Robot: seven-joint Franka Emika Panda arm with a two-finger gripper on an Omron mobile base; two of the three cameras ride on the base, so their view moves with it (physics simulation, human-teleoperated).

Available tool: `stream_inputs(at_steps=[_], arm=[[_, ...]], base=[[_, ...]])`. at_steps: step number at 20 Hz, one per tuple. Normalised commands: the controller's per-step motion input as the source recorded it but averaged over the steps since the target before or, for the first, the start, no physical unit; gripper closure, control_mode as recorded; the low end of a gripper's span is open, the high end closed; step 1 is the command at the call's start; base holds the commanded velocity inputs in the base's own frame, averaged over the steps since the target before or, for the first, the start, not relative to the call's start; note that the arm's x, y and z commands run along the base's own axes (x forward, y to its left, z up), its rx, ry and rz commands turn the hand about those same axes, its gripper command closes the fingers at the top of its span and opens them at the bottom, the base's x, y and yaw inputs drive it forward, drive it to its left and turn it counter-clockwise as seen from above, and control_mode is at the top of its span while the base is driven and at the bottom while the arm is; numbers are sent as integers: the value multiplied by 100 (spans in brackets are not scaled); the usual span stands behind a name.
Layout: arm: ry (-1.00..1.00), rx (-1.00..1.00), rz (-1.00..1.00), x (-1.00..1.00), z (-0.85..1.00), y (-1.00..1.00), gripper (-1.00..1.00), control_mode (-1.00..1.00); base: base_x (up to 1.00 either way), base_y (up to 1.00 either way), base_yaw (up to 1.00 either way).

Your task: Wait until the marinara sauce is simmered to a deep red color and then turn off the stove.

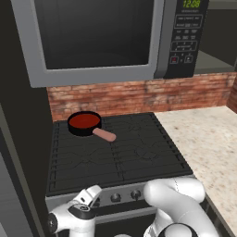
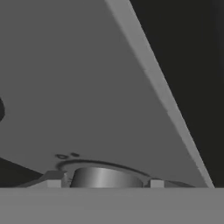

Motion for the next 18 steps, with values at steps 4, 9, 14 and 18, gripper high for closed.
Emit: stream_inputs(at_steps=[4,9,14,18], arm=[[0,22,0,0,-8,-39,100,-100],[0,25,0,-3,-10,-42,100,-100],[3,27,0,-1,-9,-42,100,-100],[10,28,0,0,-13,-40,100,-100]], base=[[0,0,0],[0,0,0],[0,0,0],[0,0,0]])
